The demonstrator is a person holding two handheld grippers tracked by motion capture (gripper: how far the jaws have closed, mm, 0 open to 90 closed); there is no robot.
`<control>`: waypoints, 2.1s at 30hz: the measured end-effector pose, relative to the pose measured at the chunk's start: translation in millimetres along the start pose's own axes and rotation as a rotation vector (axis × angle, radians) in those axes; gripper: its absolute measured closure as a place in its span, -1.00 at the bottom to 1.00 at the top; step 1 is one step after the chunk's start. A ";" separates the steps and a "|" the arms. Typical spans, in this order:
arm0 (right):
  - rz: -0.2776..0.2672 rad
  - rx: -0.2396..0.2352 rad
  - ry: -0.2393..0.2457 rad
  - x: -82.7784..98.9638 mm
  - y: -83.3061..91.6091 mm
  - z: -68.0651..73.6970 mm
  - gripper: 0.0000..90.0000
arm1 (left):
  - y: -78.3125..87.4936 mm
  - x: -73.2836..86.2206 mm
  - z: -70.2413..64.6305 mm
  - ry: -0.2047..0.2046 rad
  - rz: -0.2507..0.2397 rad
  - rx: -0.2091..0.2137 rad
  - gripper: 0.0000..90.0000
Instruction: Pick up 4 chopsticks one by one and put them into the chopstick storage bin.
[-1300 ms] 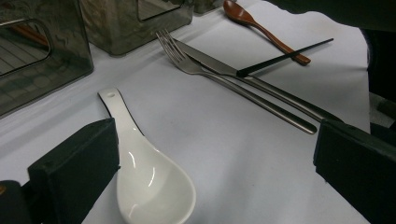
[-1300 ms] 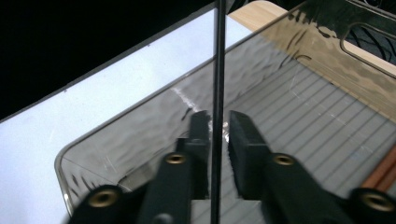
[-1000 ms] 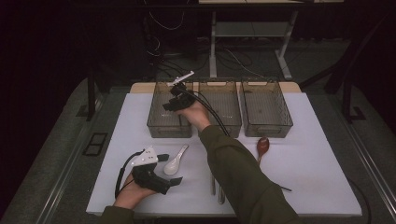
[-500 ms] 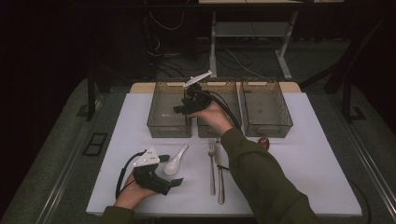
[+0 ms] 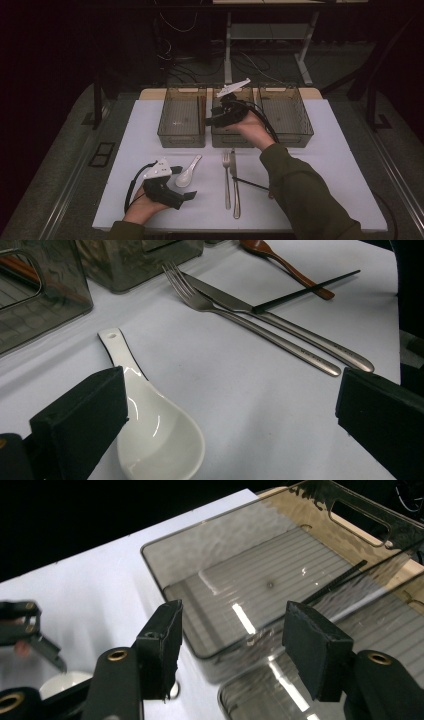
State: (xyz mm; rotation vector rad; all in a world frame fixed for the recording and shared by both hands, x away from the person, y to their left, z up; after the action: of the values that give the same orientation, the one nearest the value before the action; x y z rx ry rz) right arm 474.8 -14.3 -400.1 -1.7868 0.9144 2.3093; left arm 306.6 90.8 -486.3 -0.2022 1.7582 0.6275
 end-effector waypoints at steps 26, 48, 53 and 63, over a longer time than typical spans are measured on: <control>-0.013 -0.012 0.001 59.8 79.4 0.3 -0.11 | -0.9 1.3 0.1 -0.001 0.009 -0.007 -1.00; 0.016 0.002 -0.009 128.2 150.9 9.6 0.09 | -0.9 0.8 -0.5 -0.008 0.014 -0.010 -1.00; 0.038 0.003 -0.009 141.4 161.8 13.4 0.22 | -1.3 0.3 -0.8 -0.008 0.011 -0.011 -1.00; 0.091 -0.011 0.016 164.2 172.1 26.7 0.43 | -1.1 0.5 -0.5 -0.010 0.013 -0.013 -1.00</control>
State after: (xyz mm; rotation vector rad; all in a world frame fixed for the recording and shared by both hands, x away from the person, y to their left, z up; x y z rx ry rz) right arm 329.6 -188.9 -475.6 -1.8070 1.0075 2.3612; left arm 306.5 89.7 -487.0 -0.1962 1.7476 0.6485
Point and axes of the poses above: each handheld gripper's, and its own axes: y roughly backward along the jaws, x roughly out of its underside, z roughly to its left, the point moved 10 cm from there along -y, roughly forward along the jaws, and after that the axes turned 13 degrees about -z, right-handed, at the moved point
